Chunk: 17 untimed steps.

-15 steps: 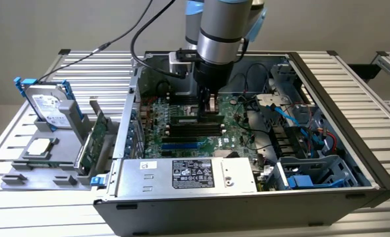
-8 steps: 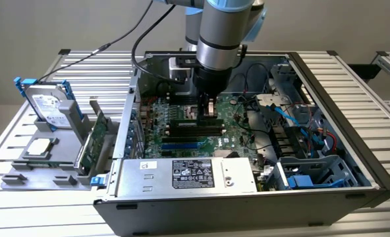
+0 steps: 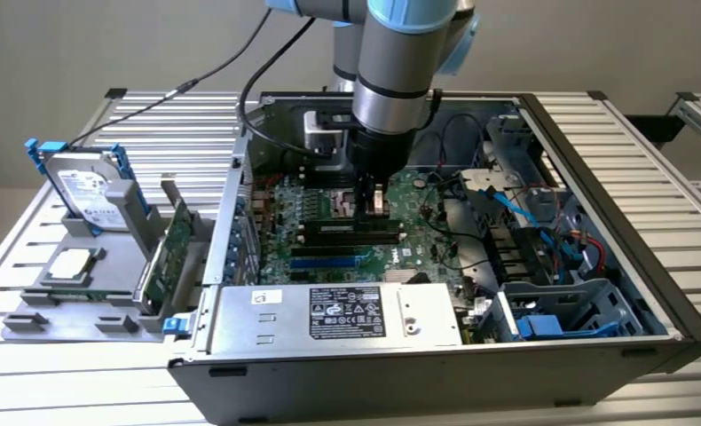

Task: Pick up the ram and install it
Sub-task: 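Insert the ram into the slot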

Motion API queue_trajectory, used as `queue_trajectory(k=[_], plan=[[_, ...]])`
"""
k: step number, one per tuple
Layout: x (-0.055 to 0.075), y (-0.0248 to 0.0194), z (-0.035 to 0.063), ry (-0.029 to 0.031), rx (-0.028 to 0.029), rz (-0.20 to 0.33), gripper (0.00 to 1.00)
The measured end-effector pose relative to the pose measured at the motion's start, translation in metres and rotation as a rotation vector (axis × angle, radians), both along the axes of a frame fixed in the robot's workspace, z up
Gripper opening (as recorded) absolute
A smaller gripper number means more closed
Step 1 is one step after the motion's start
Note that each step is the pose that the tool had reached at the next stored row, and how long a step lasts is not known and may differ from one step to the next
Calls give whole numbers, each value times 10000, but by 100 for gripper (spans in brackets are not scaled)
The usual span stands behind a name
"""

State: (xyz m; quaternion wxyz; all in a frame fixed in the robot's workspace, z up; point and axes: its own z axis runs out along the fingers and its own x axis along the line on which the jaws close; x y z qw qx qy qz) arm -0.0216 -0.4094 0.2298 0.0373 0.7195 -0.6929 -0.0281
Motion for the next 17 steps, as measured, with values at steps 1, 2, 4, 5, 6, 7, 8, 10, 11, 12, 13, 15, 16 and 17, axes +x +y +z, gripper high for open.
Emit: queue_trajectory(k=[1,2,4,5,6,7,8,10,11,12,13,15,16,17], plan=[[0,0,-3,0,1,0,14],[0,1,-9,-2,0,0,14],[0,0,-23,0,-20,0,14],[0,0,-26,0,-28,0,14],[0,0,-26,0,-34,0,14],[0,0,-25,0,-37,0,14],[0,0,-26,0,-41,0,14],[0,0,-26,0,-46,0,14],[0,0,-27,-1,-53,0,14],[0,1,-27,-1,-64,-1,14],[0,1,-27,-1,-79,0,14],[-2,0,-30,-1,-102,-1,14],[-3,0,-33,-1,-106,-1,14],[-5,0,-35,-1,-109,-1,14]])
